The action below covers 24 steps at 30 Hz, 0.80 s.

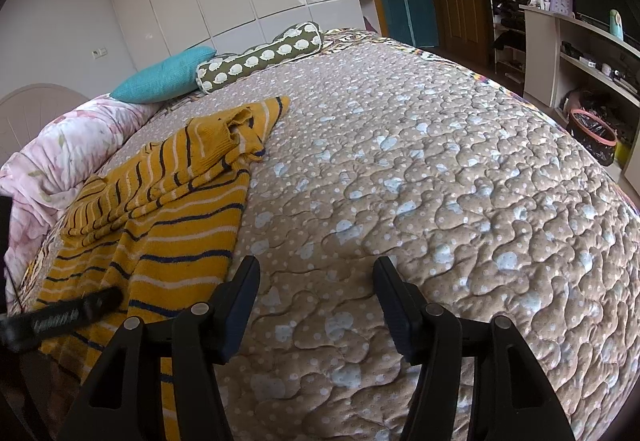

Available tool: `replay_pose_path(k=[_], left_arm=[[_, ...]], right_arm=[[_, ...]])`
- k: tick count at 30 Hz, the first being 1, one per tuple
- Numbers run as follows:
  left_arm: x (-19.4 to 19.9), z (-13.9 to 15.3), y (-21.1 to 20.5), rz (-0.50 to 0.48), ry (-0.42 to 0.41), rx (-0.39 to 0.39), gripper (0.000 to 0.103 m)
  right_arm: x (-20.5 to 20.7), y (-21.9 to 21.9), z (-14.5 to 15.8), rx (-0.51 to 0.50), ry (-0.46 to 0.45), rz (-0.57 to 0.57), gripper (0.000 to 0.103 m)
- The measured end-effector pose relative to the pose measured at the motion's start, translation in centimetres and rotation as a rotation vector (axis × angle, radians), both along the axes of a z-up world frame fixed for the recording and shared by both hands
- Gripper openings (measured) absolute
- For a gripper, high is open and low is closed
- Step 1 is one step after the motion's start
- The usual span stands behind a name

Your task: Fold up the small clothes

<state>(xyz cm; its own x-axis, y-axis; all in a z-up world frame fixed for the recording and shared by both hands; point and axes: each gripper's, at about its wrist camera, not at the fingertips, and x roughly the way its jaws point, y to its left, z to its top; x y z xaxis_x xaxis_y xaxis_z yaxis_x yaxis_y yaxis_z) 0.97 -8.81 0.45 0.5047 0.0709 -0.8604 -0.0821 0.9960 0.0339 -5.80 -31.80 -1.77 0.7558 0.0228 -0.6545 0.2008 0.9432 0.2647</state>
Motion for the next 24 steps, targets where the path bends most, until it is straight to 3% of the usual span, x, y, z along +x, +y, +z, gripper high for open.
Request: replay_pose_path(k=[10,15,19,24], left_arm=[[-4.6,0.4,0.6,-0.052,-0.016,-0.002,0.103],[-6.4,0.9,0.3,-0.125,-0.005,0.055,0.103],[-7.7,2.8,1.3,-0.144,-0.073,0.061,0.103],[-5.9,4.0,3.2,-0.103,-0.134,0.074,0.103]], right_arm=[[0.0,0.0,0.0,-0.003,0.000,0.000,0.064],[0.1,0.1,-0.1,-0.009,0.003,-0.001,0.064],[0.3,0.3,-0.4,-0.023,0.009,-0.002,0.065],[0.4,0.7,-0.4,-0.052,0.017,-0.001,0.066]])
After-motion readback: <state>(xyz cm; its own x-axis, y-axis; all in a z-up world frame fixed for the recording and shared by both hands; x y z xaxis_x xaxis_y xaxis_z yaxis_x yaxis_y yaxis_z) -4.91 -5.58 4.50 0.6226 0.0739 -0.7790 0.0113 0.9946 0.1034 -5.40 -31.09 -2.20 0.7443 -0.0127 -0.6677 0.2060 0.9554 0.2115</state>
